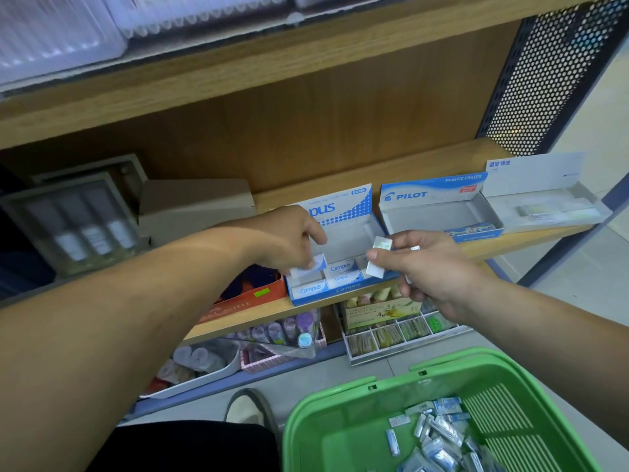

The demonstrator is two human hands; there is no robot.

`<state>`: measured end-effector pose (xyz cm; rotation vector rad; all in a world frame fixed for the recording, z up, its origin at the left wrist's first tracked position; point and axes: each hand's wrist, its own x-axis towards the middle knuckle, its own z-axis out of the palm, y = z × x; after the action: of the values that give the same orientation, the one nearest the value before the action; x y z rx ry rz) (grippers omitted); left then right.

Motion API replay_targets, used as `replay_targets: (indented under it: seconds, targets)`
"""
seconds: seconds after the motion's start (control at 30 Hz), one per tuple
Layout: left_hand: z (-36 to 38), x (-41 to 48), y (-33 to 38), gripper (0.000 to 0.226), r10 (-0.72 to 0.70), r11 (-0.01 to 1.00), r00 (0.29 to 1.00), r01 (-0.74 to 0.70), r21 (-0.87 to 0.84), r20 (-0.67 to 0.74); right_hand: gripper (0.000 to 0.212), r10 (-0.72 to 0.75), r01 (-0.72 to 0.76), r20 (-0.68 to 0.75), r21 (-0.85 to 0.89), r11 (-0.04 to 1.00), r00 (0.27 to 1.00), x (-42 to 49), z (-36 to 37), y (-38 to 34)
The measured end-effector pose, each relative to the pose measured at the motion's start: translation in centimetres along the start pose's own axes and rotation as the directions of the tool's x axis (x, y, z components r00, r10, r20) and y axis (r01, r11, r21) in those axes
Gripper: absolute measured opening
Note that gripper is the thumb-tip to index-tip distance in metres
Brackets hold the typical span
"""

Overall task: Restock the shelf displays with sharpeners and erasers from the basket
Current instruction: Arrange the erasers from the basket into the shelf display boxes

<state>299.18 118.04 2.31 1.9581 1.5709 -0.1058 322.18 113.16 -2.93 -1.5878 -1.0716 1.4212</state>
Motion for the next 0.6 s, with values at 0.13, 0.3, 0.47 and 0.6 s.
replay_targets:
  seconds: [0.13,0.3,0.47,0.6]
  targets:
    - [0.9,1.0,0.6,0.015,-0.047,0.989,0.999,0.044,0.144,0.021,0.035,0.017,-0.017,-0.021,-0.027,0.999,1.0,0.6,0.2,0.0]
    - [1.4,1.3,0.7,0.011,-0.033,0.98,0.999,0.027,0.197,0.03,0.032,0.028,-0.029,-0.048,-0.018,0.999,0.998,1.2,0.2,-0.1]
    - [0.5,0.7,0.8,0.015,-0.038,0.979,0.997,0.025,-0.201,-0.061,0.03,0.016,-0.015,0.033,-0.036,0.999,0.999,0.6,0.4,-0.5]
    - [1.1,-0.1,1.8,0.028,-0.037,0.767,0.998,0.054,-0.64,0.04,0.028,0.016,-0.015,0.044,-0.036,0.999,0.999,-0.2,0.0,-0.5]
